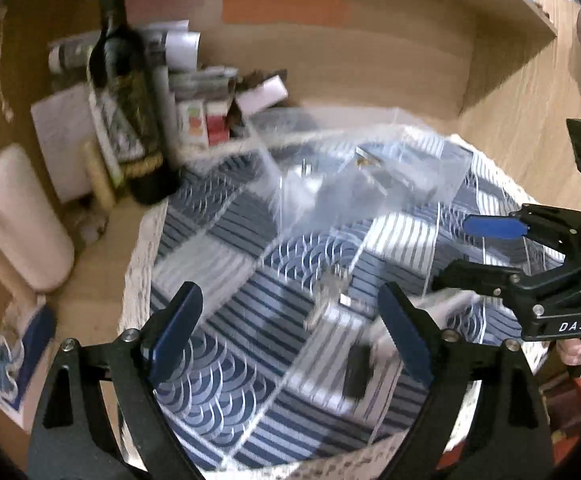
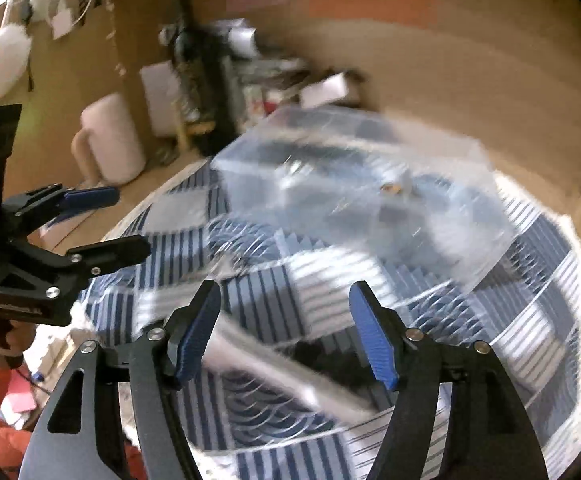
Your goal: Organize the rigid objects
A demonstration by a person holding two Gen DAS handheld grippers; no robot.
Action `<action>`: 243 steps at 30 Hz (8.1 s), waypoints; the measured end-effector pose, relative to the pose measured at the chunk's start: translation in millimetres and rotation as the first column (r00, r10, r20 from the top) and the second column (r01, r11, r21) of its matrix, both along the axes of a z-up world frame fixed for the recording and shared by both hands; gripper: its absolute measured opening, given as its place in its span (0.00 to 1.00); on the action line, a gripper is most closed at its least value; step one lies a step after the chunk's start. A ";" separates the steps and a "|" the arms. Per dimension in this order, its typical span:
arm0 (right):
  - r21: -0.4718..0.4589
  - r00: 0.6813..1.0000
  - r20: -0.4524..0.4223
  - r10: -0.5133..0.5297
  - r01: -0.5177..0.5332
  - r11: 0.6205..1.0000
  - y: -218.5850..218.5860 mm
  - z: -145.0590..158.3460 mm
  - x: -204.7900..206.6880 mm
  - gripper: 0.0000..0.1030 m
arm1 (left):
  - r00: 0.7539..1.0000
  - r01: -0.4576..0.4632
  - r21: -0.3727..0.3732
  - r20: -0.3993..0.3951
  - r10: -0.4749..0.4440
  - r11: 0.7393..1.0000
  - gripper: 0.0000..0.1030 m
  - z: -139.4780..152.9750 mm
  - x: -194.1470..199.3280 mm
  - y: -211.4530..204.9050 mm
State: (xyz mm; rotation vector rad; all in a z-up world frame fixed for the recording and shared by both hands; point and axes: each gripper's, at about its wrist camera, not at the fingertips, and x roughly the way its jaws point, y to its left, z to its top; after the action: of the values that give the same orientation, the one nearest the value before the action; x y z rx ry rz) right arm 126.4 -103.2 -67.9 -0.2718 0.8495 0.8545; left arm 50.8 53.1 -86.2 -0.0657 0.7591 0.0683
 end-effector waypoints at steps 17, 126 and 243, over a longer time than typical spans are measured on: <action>-0.114 0.993 0.007 0.122 -0.120 0.986 26.8 -25.8 -18.1 0.63 | 0.985 0.126 -0.048 -0.111 -0.130 0.991 0.55 -52.0 -11.2 -33.7; 0.046 0.959 0.213 -0.188 0.182 0.982 -27.7 51.9 35.7 0.80 | 0.993 0.049 -0.001 0.104 -0.049 0.999 0.83 50.0 50.3 -11.9; 0.310 0.851 0.391 -0.351 0.237 0.921 -85.8 126.7 -21.4 1.00 | 0.932 0.067 -0.005 0.358 -0.061 0.998 0.99 124.3 0.4 -40.1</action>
State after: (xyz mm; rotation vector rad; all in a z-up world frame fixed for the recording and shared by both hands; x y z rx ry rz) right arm 105.0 -189.0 58.8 -0.0971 0.3360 0.5665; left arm 51.2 13.0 38.1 -0.0677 0.3963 -0.0132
